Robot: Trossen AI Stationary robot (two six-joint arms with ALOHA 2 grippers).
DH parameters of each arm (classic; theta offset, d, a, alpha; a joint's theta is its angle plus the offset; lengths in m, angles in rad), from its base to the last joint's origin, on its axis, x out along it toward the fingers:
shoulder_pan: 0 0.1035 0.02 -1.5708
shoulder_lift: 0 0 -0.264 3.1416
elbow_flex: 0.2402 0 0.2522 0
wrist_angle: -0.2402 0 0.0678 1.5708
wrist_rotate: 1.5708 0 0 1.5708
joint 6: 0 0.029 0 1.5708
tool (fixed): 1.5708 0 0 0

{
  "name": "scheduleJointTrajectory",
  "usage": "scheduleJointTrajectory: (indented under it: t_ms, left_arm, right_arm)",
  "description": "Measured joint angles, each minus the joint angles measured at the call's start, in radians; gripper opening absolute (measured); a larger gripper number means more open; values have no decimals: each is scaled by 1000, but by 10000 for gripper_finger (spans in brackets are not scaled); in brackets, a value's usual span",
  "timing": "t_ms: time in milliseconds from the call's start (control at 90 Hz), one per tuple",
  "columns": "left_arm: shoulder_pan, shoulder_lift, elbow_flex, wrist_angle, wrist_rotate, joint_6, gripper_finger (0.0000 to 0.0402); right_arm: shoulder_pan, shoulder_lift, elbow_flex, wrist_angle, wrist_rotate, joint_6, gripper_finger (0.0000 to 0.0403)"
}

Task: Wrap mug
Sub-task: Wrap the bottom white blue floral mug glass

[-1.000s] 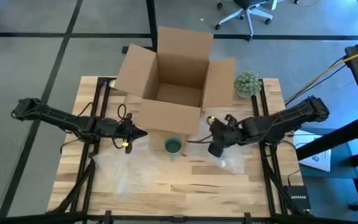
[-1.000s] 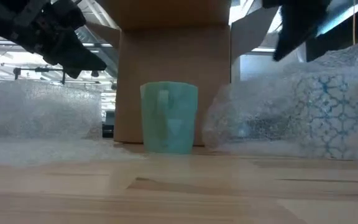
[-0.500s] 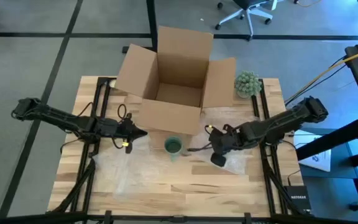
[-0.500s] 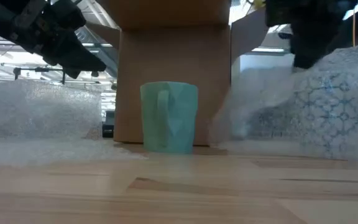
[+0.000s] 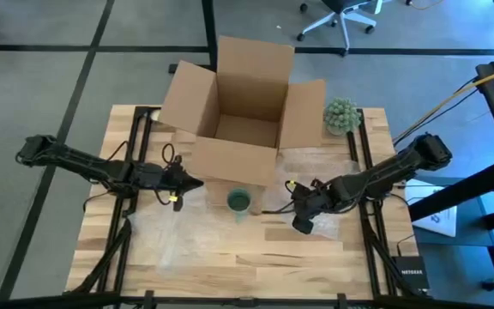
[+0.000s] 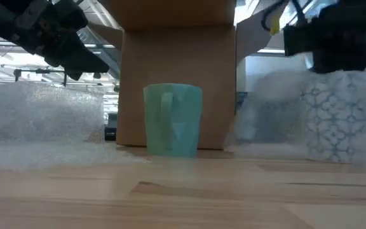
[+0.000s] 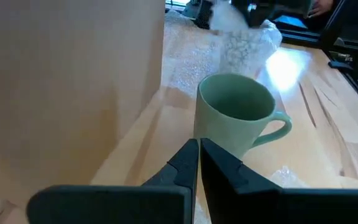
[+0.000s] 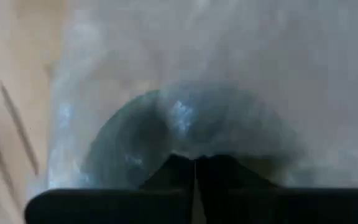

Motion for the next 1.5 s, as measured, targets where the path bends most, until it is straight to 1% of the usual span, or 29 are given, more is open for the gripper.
scheduleJointTrajectory:
  t_ms: [167,511,667,733,833,933,1033,1144,1267,1411,1500]
  left_arm:
    - [1,0,0,7,-4,2,0]
    - [1,0,0,3,-4,1,0]
    - [1,0,0,-1,-4,2,0]
    - [1,0,0,-2,-4,2,0]
    - [1,0,0,-4,-4,2,0]
    - [1,0,0,-6,-4,2,0]
    - [1,0,0,-6,-4,10,0]
    - [1,0,0,-2,-4,29,0]
    - [1,0,0,-2,-4,29,0]
    - [1,0,0,-3,-4,27,0]
    - [1,0,0,-3,-4,27,0]
  right_arm:
    - [0,11,15,-36,-20,8,1]
    - [1,3,199,-199,-1,-41,1]
    - [2,-7,307,-383,7,-36,1]
    - [2,-21,356,-478,29,-22,1]
    - [22,-38,411,-650,86,53,1]
    - [59,-49,416,-804,104,158,1]
    - [106,-50,378,-886,94,247,1]
    - [137,-50,325,-853,83,298,1]
    - [139,-50,285,-697,78,280,1]
    - [138,-50,277,-512,154,206,1]
    - [123,-41,277,-460,181,173,1]
